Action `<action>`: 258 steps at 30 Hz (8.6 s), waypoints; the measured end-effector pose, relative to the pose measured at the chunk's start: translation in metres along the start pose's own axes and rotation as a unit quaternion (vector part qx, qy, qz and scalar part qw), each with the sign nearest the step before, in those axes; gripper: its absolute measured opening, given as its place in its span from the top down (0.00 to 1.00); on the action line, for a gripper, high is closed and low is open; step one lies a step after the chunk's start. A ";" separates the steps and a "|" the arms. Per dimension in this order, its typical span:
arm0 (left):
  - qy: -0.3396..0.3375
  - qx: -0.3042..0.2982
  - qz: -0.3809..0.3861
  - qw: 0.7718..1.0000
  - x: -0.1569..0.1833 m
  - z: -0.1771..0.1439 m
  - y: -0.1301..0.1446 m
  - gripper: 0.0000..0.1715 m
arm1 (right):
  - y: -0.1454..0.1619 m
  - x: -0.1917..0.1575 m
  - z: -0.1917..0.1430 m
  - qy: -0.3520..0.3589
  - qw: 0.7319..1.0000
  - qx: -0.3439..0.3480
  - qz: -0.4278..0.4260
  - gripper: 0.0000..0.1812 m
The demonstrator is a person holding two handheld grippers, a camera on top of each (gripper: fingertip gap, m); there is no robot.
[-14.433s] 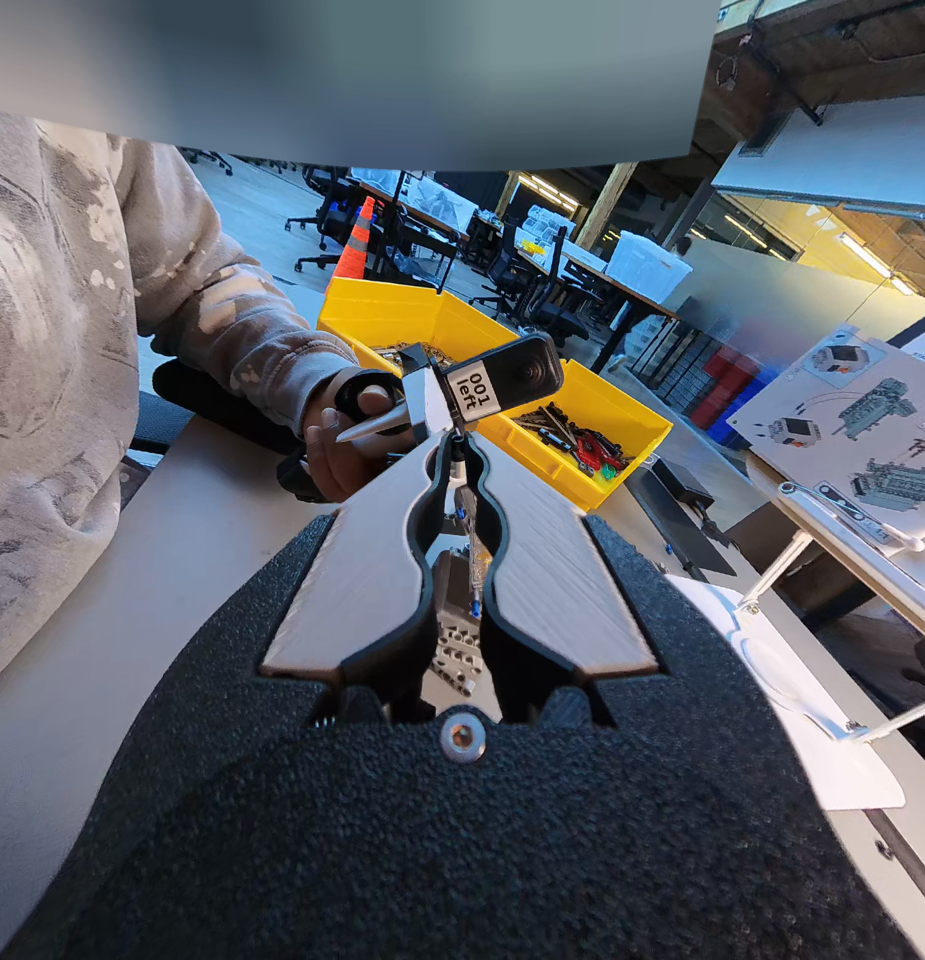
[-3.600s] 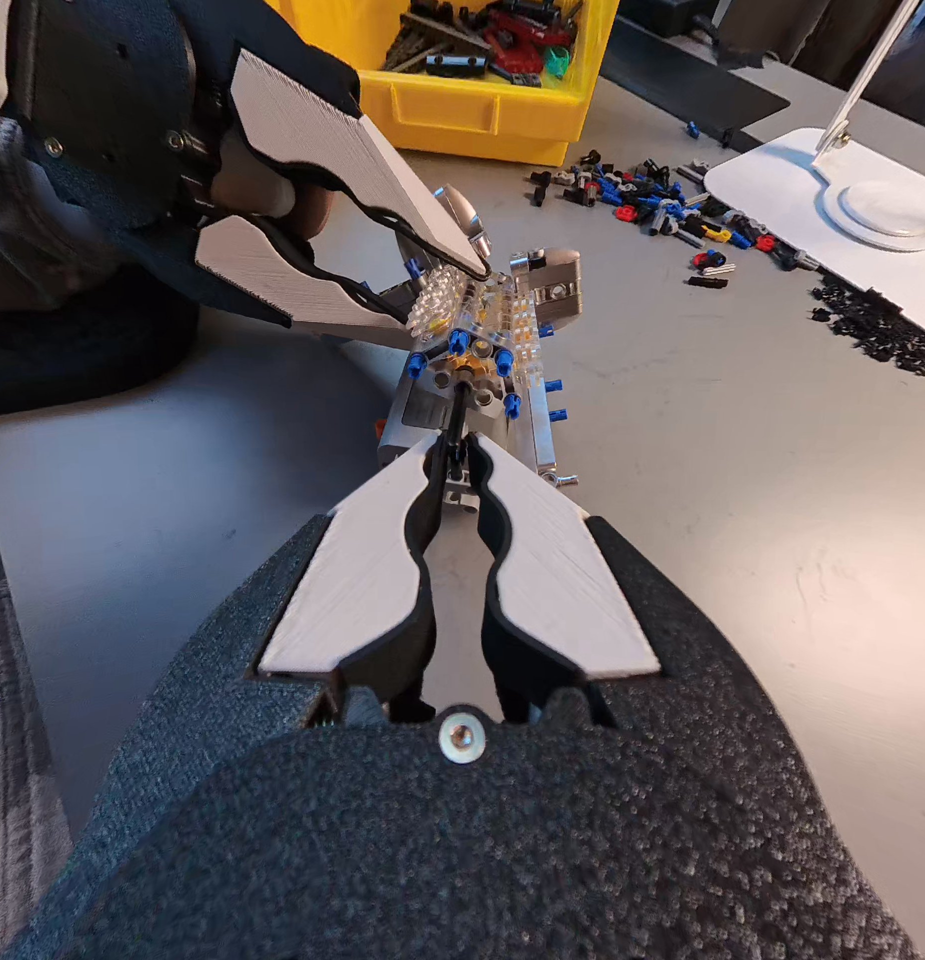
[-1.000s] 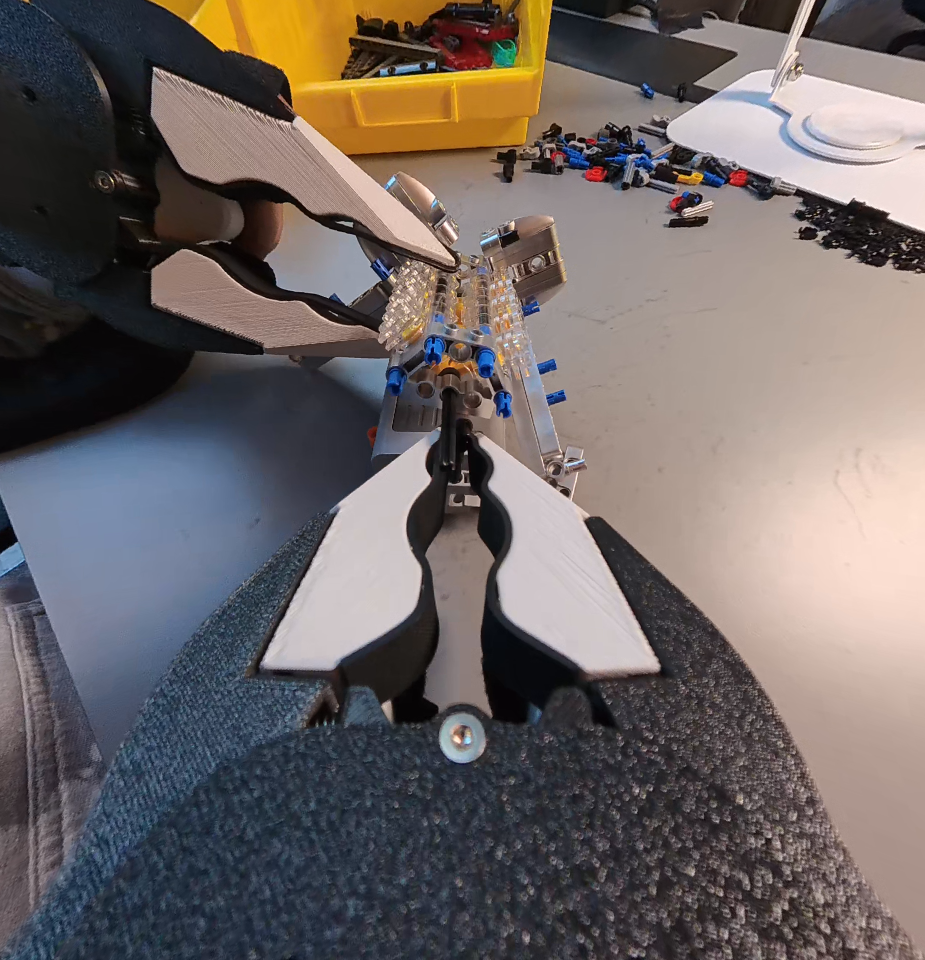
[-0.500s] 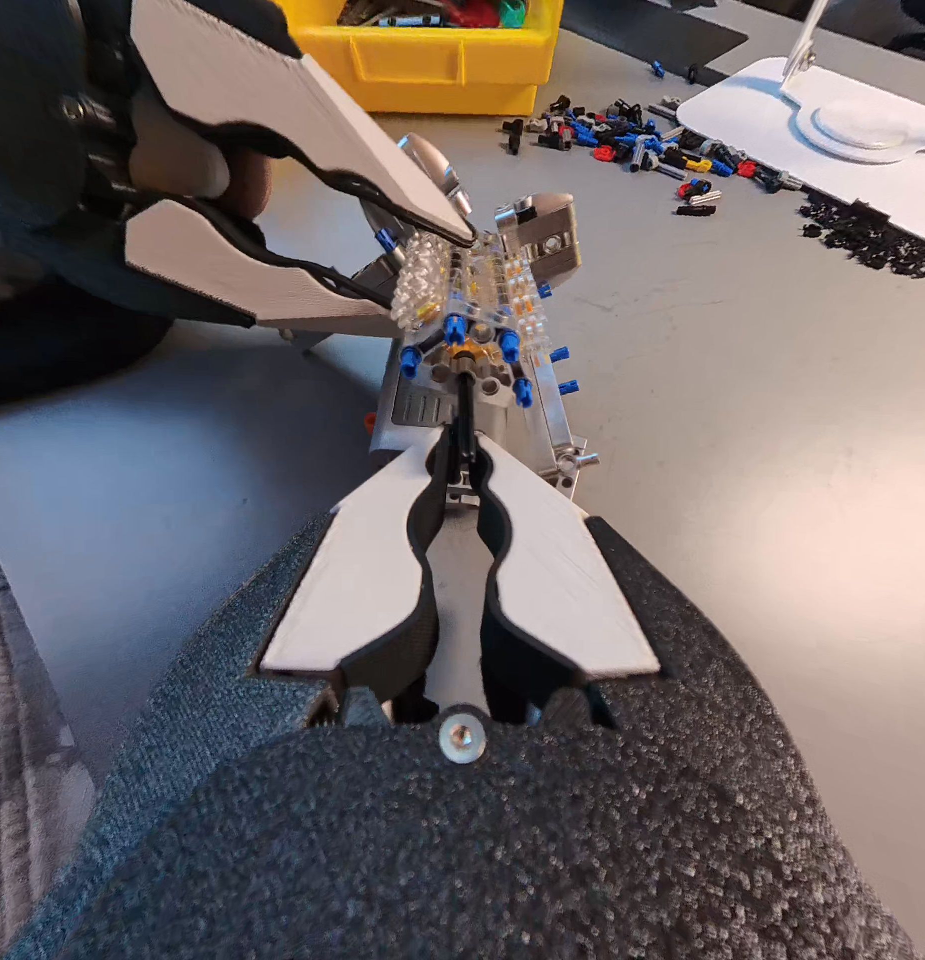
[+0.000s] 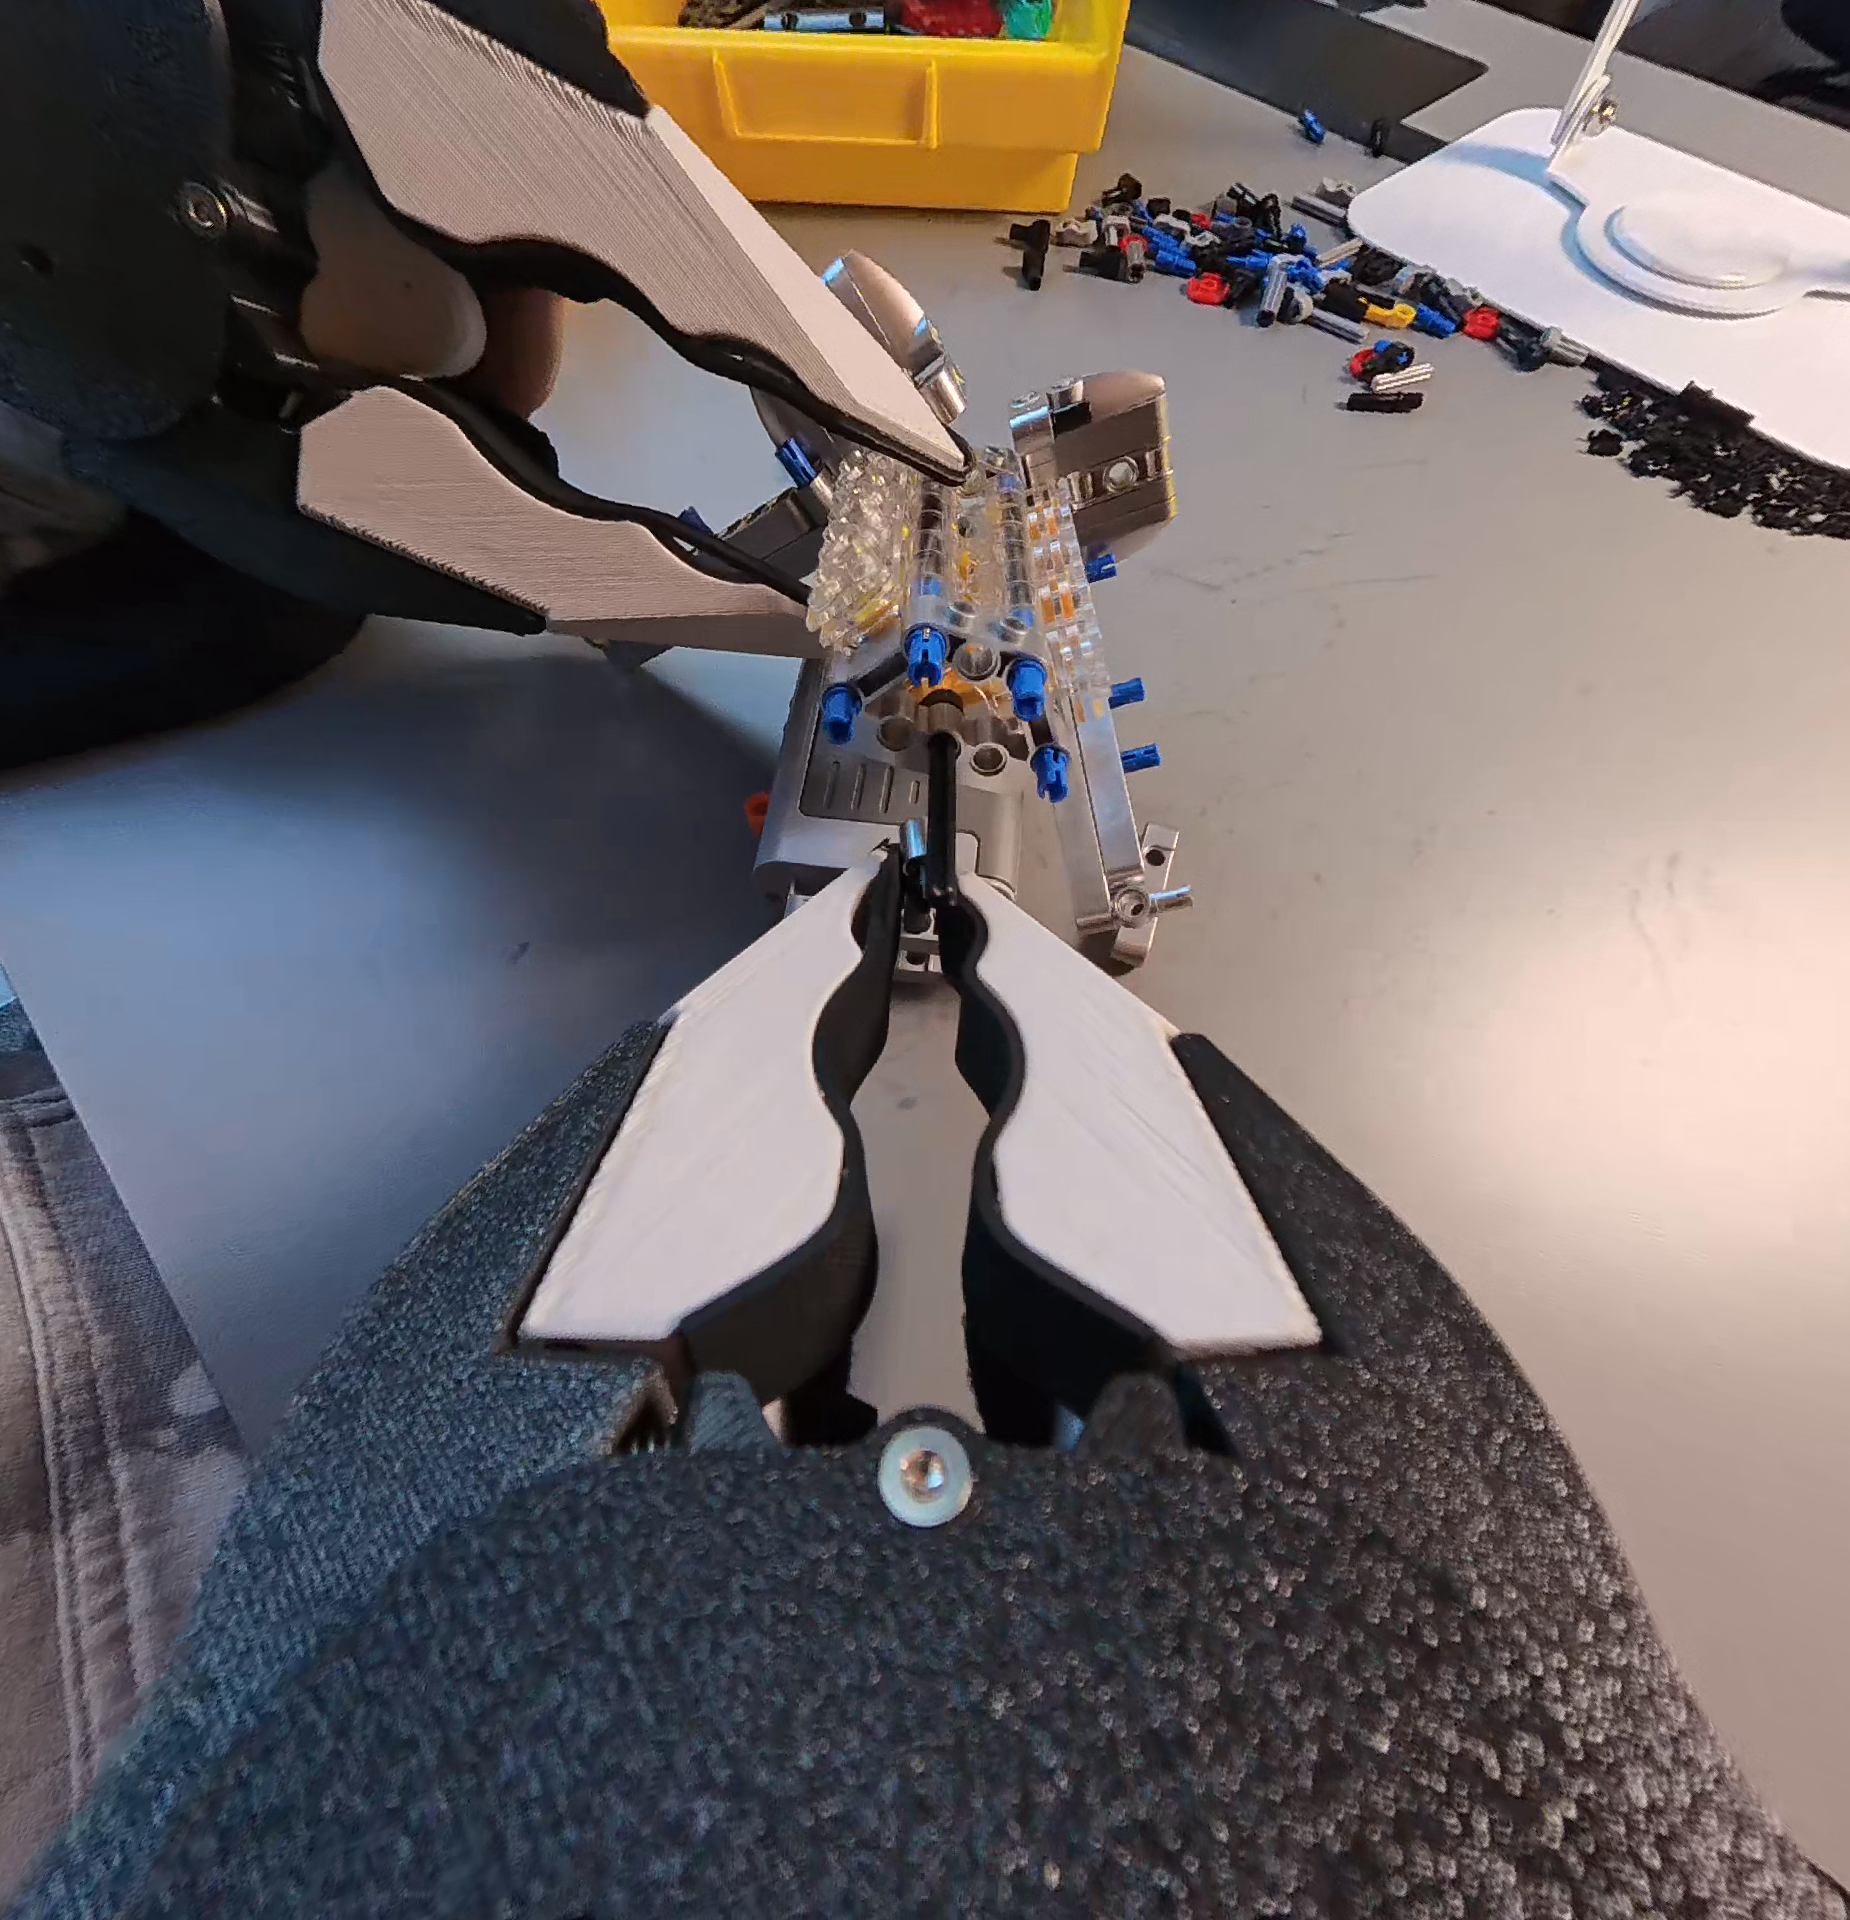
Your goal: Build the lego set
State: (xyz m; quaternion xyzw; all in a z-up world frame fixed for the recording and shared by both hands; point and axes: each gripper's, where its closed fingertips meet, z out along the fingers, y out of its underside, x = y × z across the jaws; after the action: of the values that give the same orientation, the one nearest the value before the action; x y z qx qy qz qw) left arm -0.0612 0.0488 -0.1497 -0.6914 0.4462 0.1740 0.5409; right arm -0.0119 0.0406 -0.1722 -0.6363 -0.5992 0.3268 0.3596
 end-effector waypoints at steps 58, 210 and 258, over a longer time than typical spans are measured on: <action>-0.024 0.022 -0.098 0.995 -0.026 -0.013 0.013 0.86 | -0.016 0.014 -0.014 -0.042 0.994 0.067 0.075 0.98; -0.041 0.012 -0.229 0.972 -0.048 -0.020 0.039 0.86 | -0.018 0.004 -0.012 -0.082 0.986 0.080 0.120 0.97; -0.058 0.059 -0.290 0.954 -0.068 -0.032 0.039 0.85 | -0.016 -0.001 -0.010 -0.093 0.985 0.074 0.124 0.97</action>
State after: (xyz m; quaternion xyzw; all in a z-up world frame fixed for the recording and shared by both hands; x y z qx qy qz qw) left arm -0.1375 0.0482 -0.1121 -0.7463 0.2042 0.0227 0.6331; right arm -0.0122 0.0393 -0.1531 -0.6438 -0.5207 0.4704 0.3052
